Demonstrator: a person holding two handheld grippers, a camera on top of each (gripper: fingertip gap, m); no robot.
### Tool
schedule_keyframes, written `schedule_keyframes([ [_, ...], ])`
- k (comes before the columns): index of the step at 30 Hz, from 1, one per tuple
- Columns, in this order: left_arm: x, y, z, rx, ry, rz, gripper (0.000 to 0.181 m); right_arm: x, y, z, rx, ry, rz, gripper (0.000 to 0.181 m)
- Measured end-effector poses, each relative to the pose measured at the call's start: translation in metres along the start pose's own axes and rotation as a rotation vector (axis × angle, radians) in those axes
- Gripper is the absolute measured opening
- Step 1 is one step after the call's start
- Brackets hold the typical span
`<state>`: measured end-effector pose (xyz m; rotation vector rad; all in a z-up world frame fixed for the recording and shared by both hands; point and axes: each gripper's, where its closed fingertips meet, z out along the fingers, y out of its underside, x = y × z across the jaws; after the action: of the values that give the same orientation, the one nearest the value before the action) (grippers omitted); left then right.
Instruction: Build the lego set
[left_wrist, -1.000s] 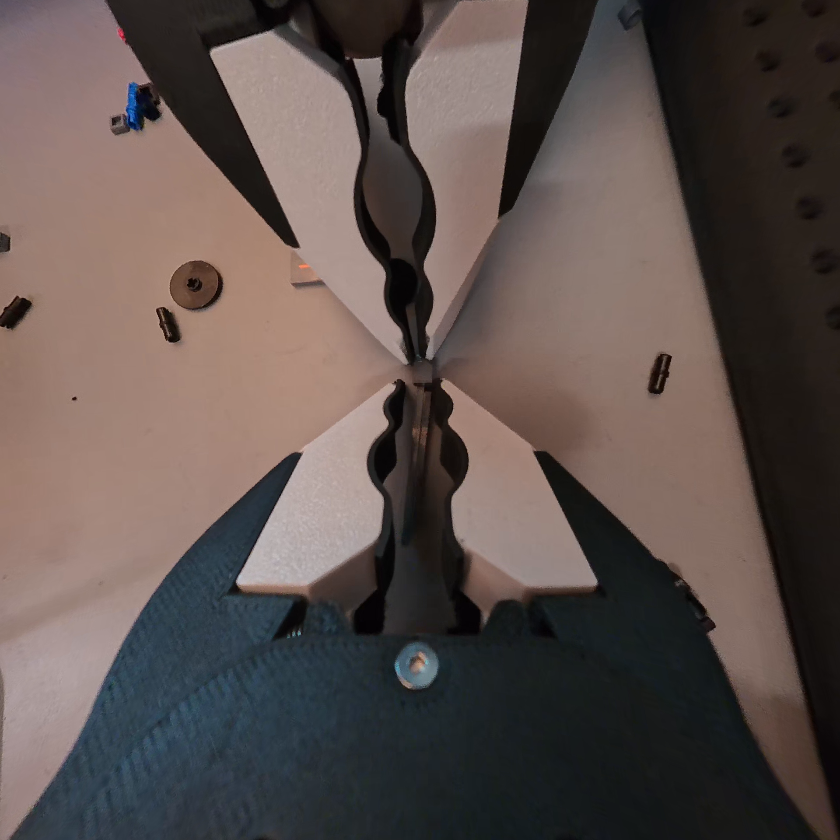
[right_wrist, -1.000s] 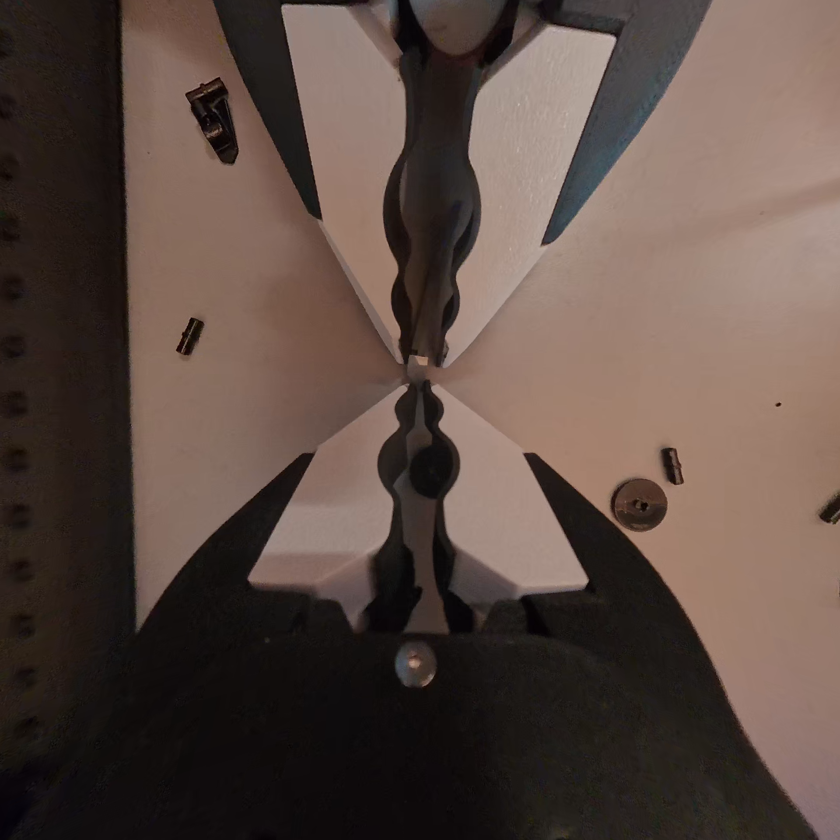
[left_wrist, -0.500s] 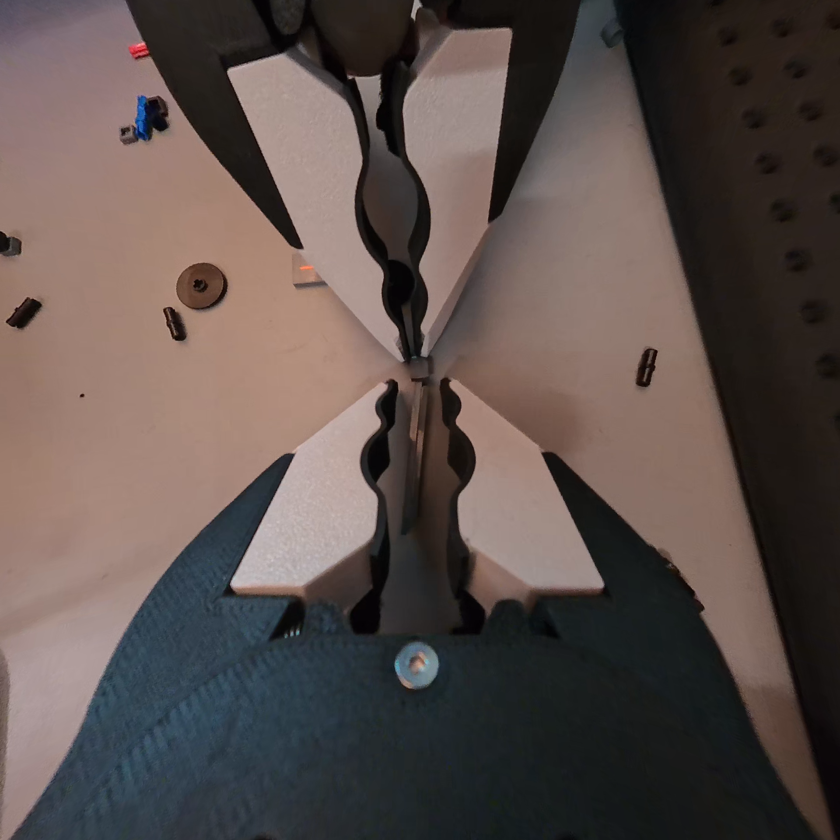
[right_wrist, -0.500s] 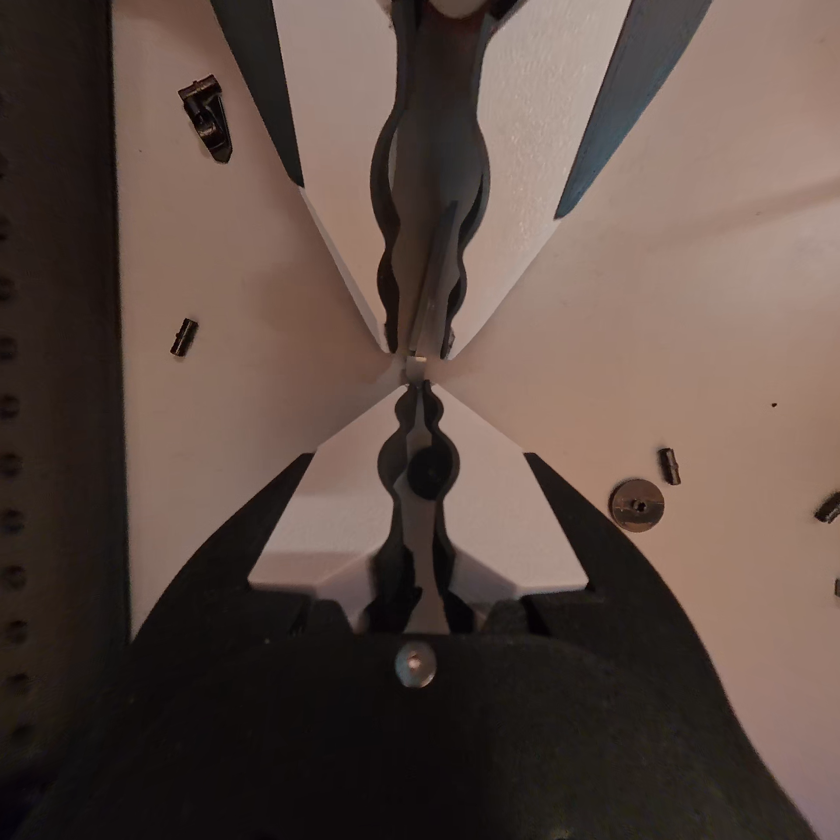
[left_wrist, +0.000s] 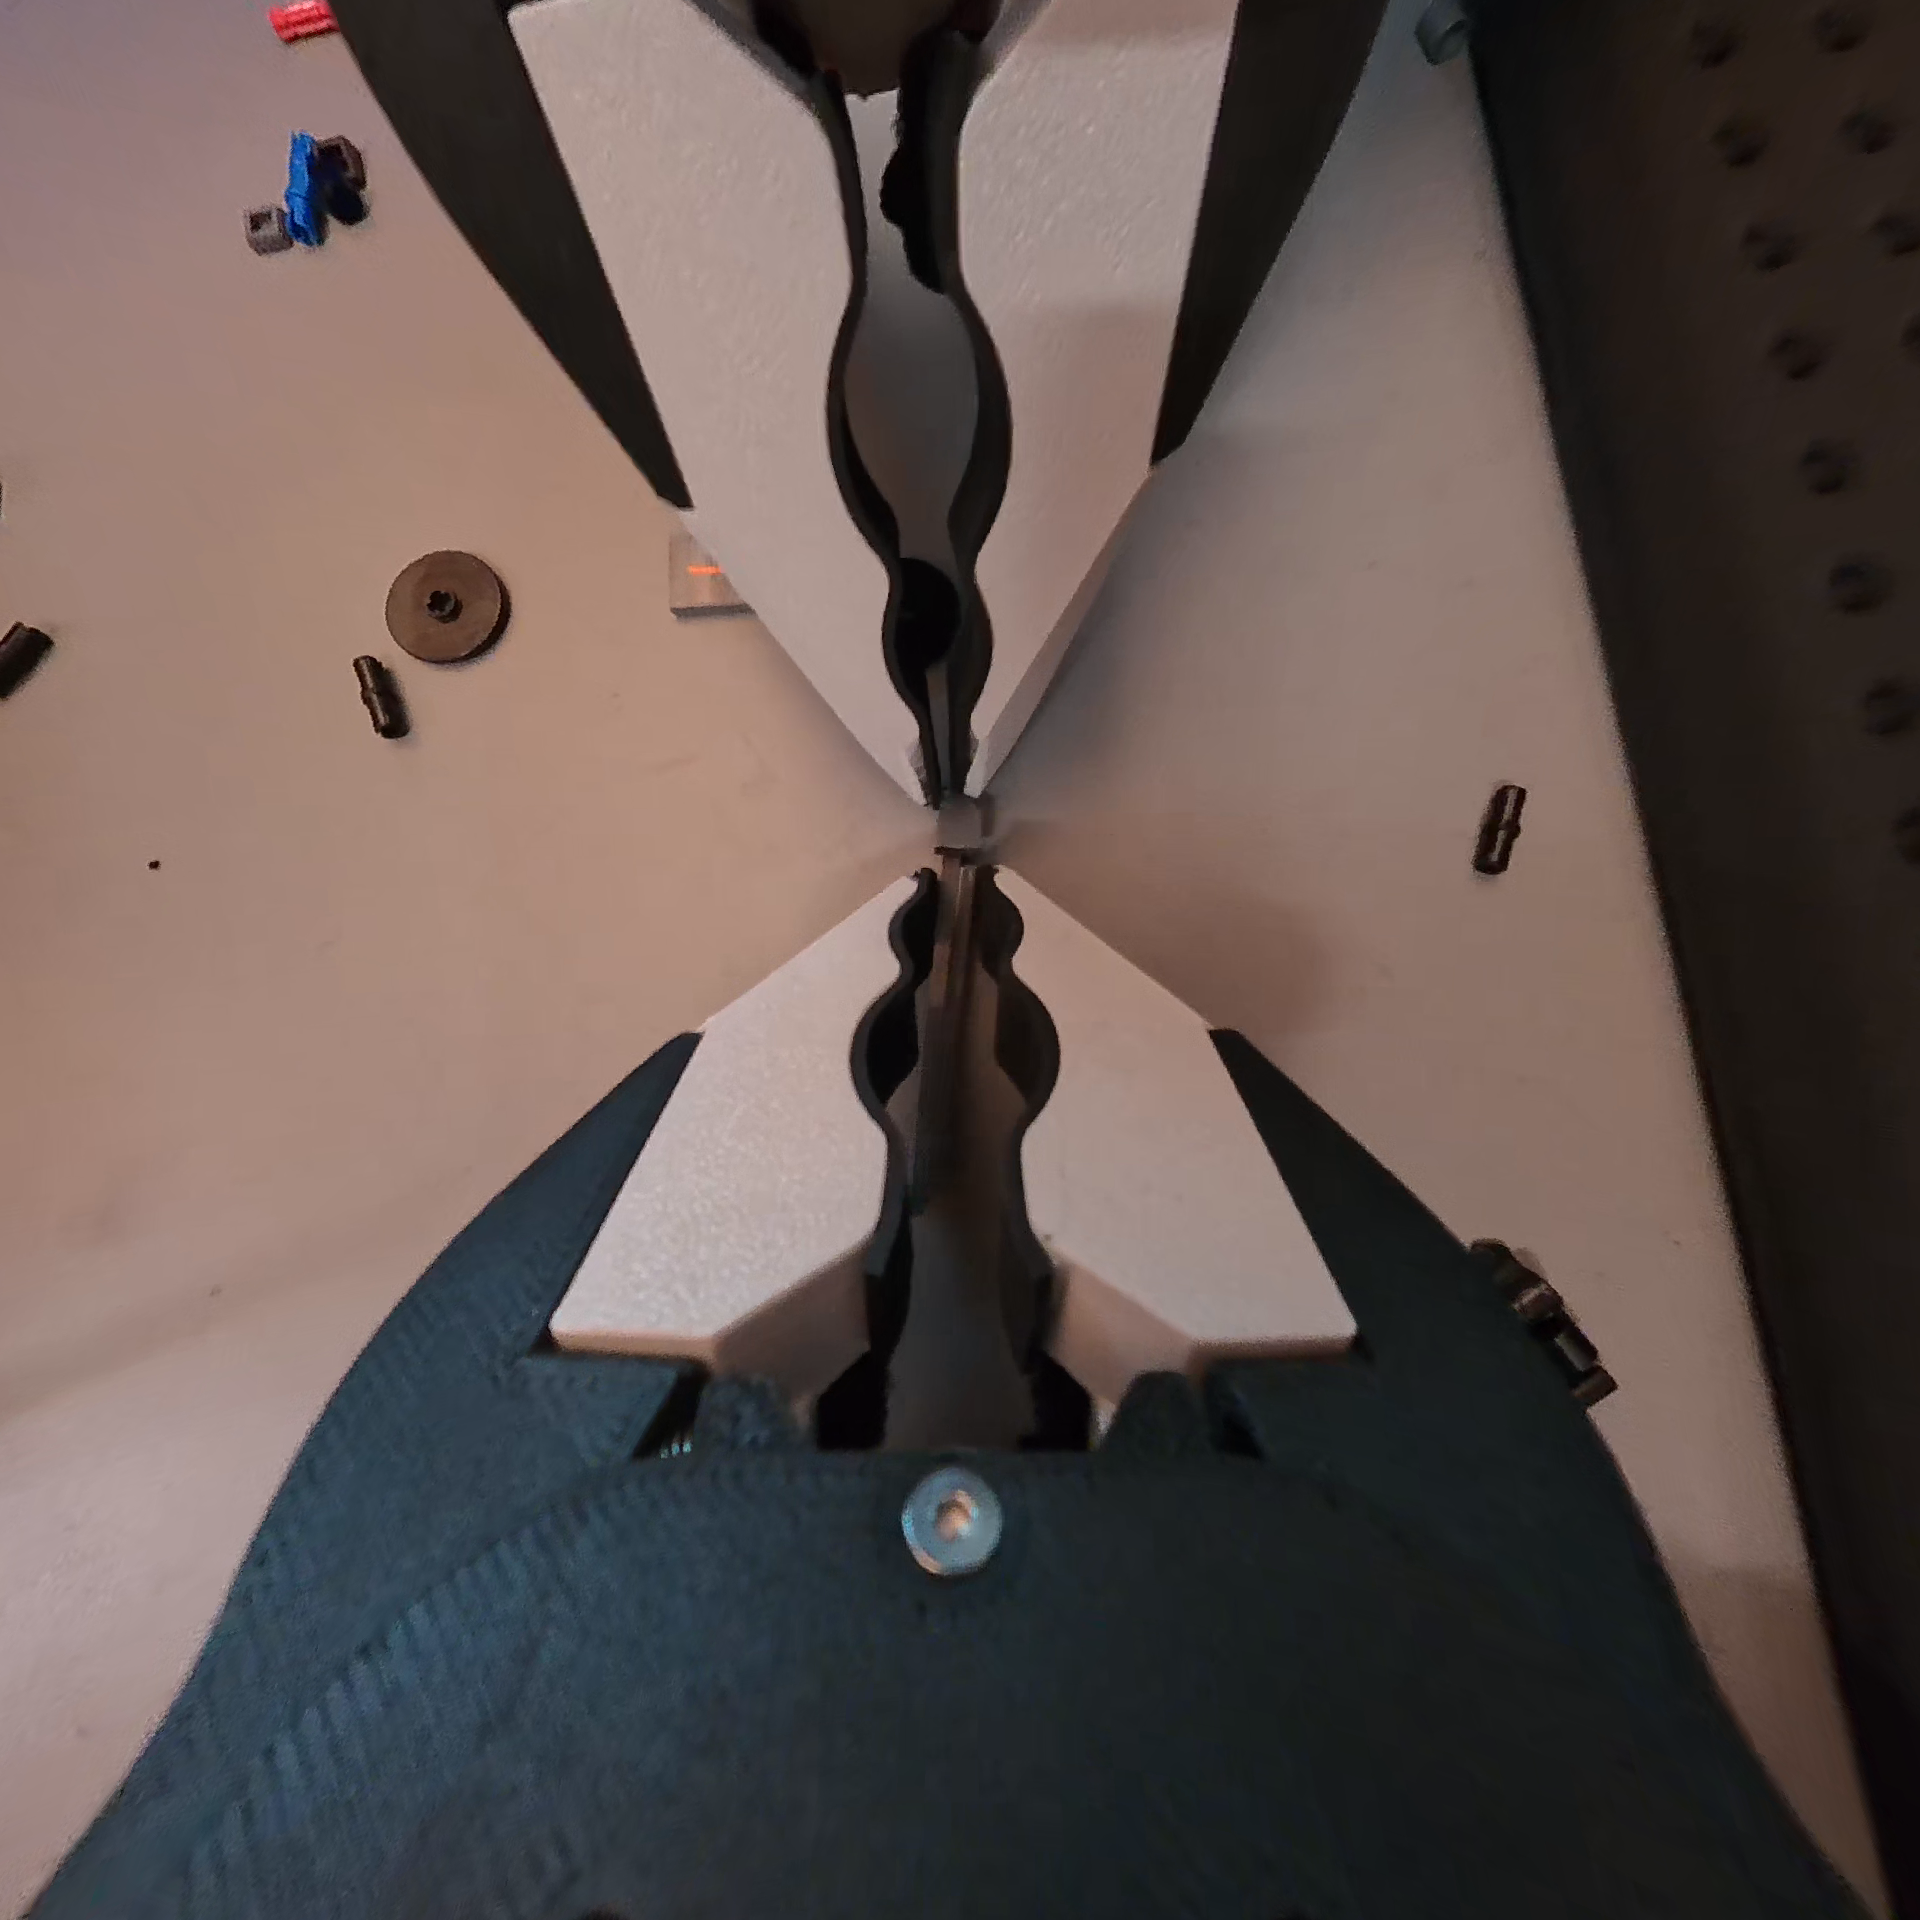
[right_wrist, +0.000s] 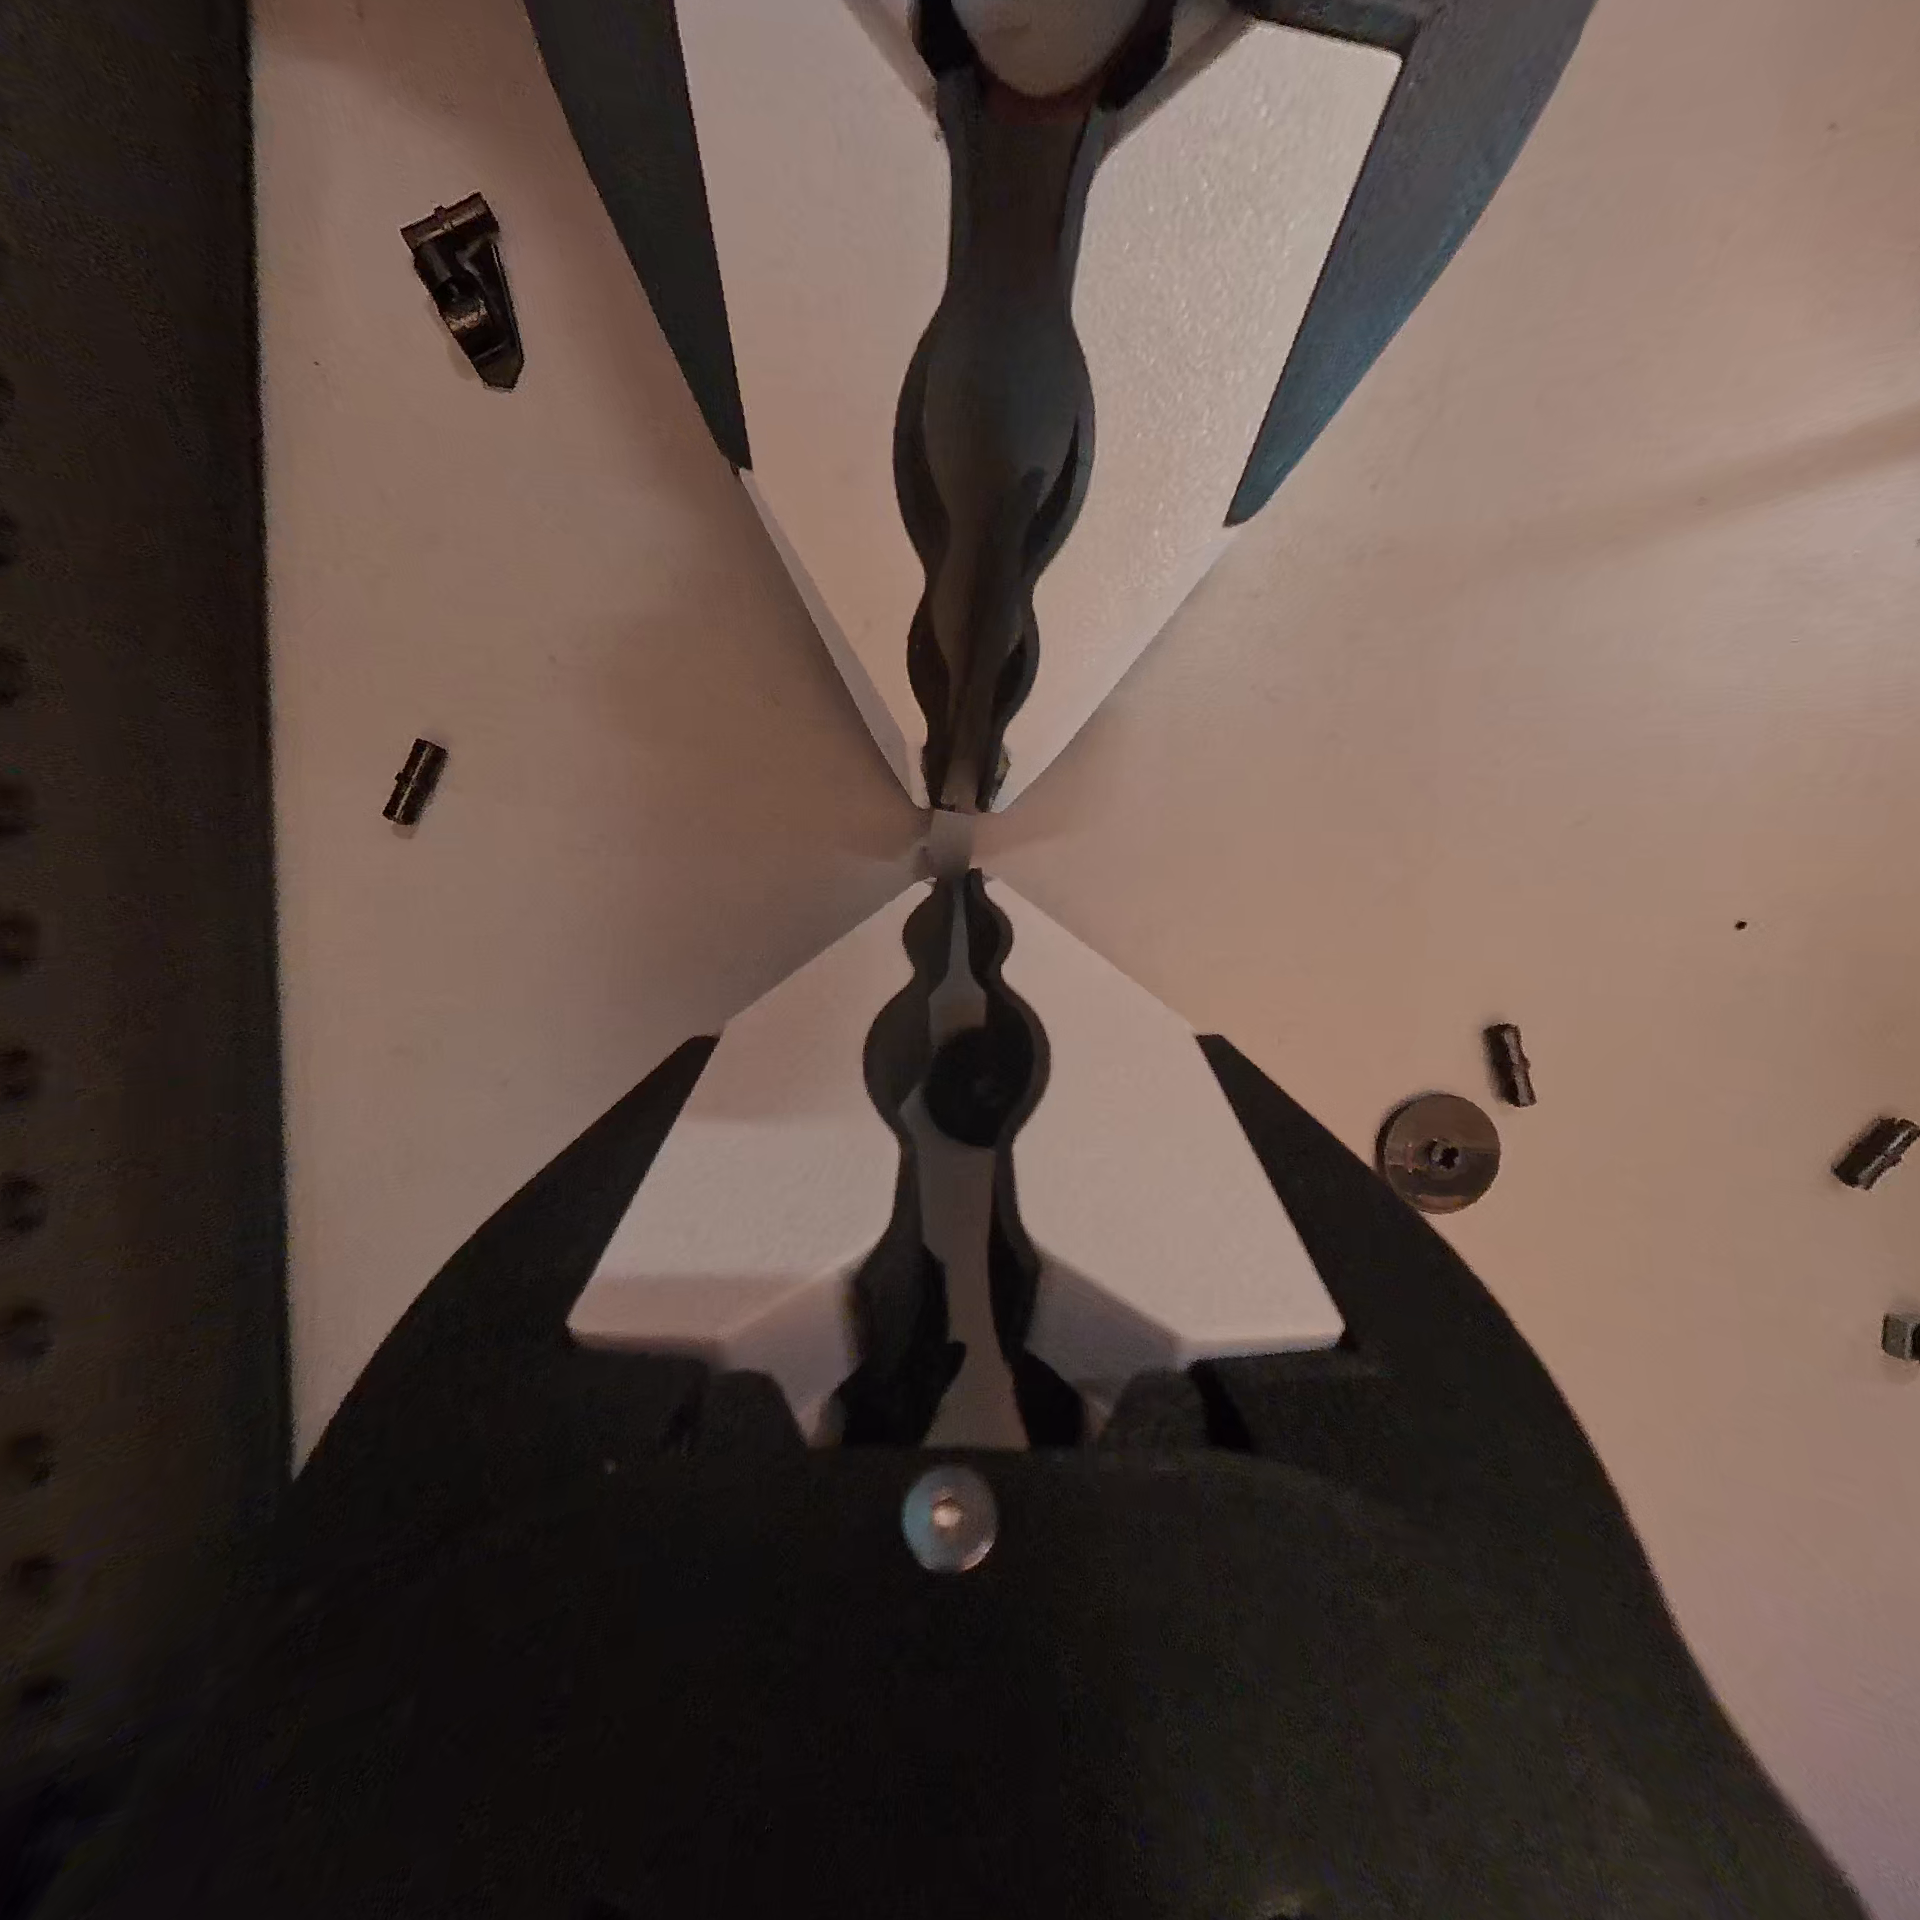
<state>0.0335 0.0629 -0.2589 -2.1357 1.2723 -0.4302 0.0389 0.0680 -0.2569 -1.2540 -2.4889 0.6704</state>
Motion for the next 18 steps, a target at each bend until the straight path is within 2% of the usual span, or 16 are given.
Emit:
schedule_keyframes([
  [8,-0.0040,0.0004,-0.0024,0.018,-0.003,-0.032,0.015,-0.0001,0.0009,0.0007,-0.004,0.000,0.000,0.000],
  [18,-0.0062,0.0032,-0.0069,0.019,-0.006,-0.039,0.005,0.0003,0.0015,0.0012,-0.007,0.002,0.000,0.000],
])
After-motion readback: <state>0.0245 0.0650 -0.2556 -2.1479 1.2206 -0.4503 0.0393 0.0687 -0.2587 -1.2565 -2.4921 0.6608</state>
